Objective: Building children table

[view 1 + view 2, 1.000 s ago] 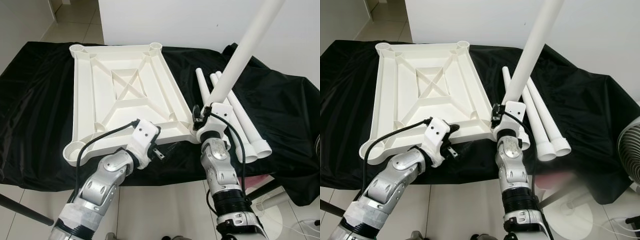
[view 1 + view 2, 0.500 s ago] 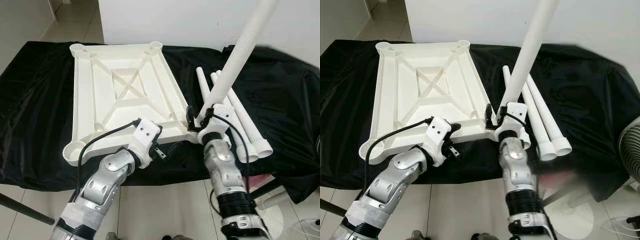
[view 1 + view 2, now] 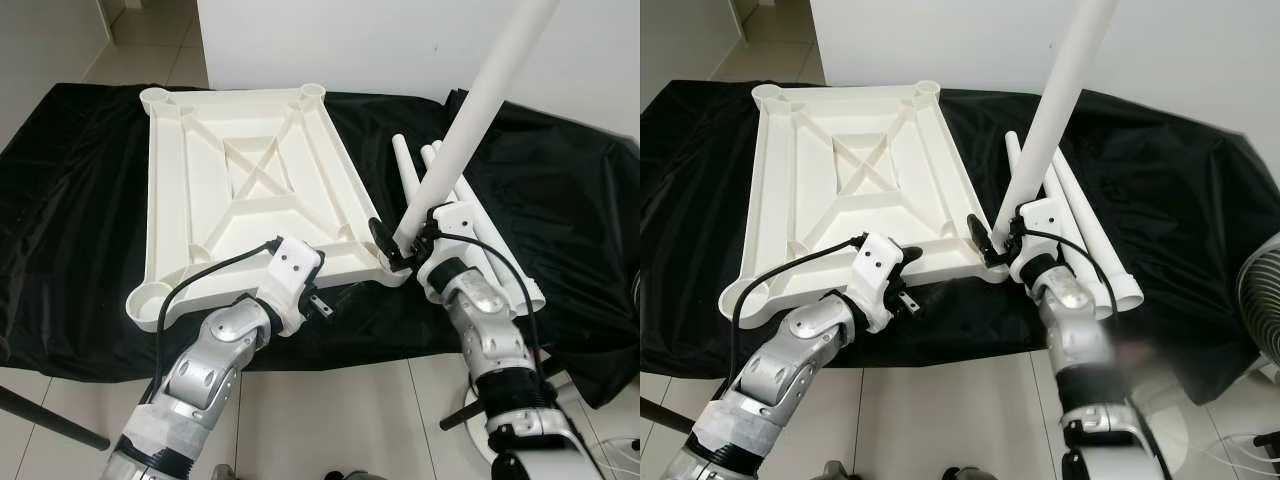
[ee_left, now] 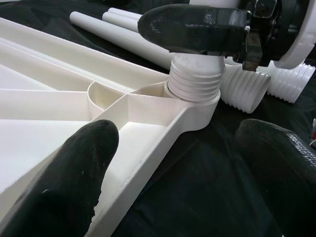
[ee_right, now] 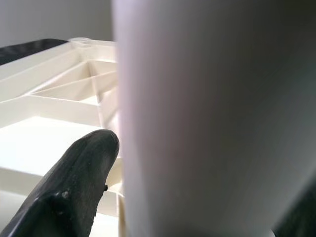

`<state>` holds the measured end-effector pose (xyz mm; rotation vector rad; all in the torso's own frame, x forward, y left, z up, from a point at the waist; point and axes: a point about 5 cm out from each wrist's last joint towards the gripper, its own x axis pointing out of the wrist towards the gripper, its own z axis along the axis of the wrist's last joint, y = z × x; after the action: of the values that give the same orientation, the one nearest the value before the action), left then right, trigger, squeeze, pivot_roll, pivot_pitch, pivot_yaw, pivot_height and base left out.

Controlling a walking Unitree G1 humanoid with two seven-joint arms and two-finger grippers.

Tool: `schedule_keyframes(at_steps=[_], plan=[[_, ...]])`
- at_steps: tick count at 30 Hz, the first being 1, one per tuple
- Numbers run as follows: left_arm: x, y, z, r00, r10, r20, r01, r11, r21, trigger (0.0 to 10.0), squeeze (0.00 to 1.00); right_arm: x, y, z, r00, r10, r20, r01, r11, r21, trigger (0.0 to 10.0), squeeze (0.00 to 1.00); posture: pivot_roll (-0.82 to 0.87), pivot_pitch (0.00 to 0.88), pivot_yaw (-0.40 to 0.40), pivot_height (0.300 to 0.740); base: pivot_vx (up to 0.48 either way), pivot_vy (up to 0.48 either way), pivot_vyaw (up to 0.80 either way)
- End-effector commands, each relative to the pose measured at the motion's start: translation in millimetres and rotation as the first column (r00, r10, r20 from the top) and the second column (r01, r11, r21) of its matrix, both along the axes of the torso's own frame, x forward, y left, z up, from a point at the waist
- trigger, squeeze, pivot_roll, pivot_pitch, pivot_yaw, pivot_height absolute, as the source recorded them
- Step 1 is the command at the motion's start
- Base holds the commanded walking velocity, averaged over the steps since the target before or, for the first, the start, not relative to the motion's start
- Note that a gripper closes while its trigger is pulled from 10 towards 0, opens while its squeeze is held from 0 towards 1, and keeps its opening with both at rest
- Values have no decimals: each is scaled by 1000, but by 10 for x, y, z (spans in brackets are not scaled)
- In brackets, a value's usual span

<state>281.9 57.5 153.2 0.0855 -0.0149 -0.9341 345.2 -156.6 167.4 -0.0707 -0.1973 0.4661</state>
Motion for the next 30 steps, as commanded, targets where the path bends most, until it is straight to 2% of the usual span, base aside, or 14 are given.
schedule_keyframes(at_steps=[1,2,3,4,11,17,18,22,25,27,28,29,30], plan=[[-21,-42,-26,999,-39,6,39,999,26,10000,0,3,-4,-39,999,33,-15,-33,999,-22,10000,0,18,66,-45,740,0,0,0],[-27,-48,-30,999,-41,7,41,999,28,10000,0,22,-27,-49,999,48,-26,-49,998,-36,5922,0,20,65,-48,740,0,0,0],[-31,-53,-32,999,-42,7,42,999,29,10000,0,37,-48,-58,998,53,-31,-55,997,-49,4314,0,22,64,-49,740,0,0,0],[-33,-55,-33,999,-42,8,41,999,30,10000,0,44,-66,-79,997,65,-46,-68,996,-58,0,0,22,64,-49,740,0,0,0],[-36,-50,-36,999,-34,10,34,999,31,10000,0,40,-130,-173,992,94,-87,-100,993,-61,0,0,30,63,-54,740,0,0,0],[-41,-41,-43,999,-33,12,32,999,34,10000,0,47,-180,-205,992,78,-97,-83,995,-49,0,0,32,61,-55,740,0,0,0],[-48,-44,-52,999,-34,14,34,999,36,10000,0,57,-196,-204,993,49,-104,-53,998,-41,10000,0,30,60,-55,740,0,0,0],[-56,-51,-56,999,-36,24,35,998,44,10000,0,69,-214,-210,994,25,-108,-30,998,-46,10000,0,30,59,-55,740,0,0,0],[-57,-49,-61,999,-36,27,34,998,47,10000,0,88,-233,-254,991,-33,-131,24,997,-72,10000,0,32,57,-55,740,0,0,0],[-47,-39,-65,999,-31,30,29,998,53,10000,0,87,-214,-295,983,-102,-155,97,994,-42,10000,0,34,54,-55,740,0,0,0],[-47,-39,-65,999,-31,30,29,998,53,10000,0,87,-214,-295,983,-102,-155,97,994,-42,10000,0,34,54,-55,740,0,0,0],[-41,-33,-67,999,-28,32,26,998,57,10000,0,76,-192,-319,973,-158,-170,161,987,1,10000,0,36,52,-54,740,0,0,0],[-41,-33,-67,999,-28,32,26,998,57,10000,0,76,-192,-319,973,-158,-170,161,987,1,10000,0,36,52,-54,740,0,0,0]])
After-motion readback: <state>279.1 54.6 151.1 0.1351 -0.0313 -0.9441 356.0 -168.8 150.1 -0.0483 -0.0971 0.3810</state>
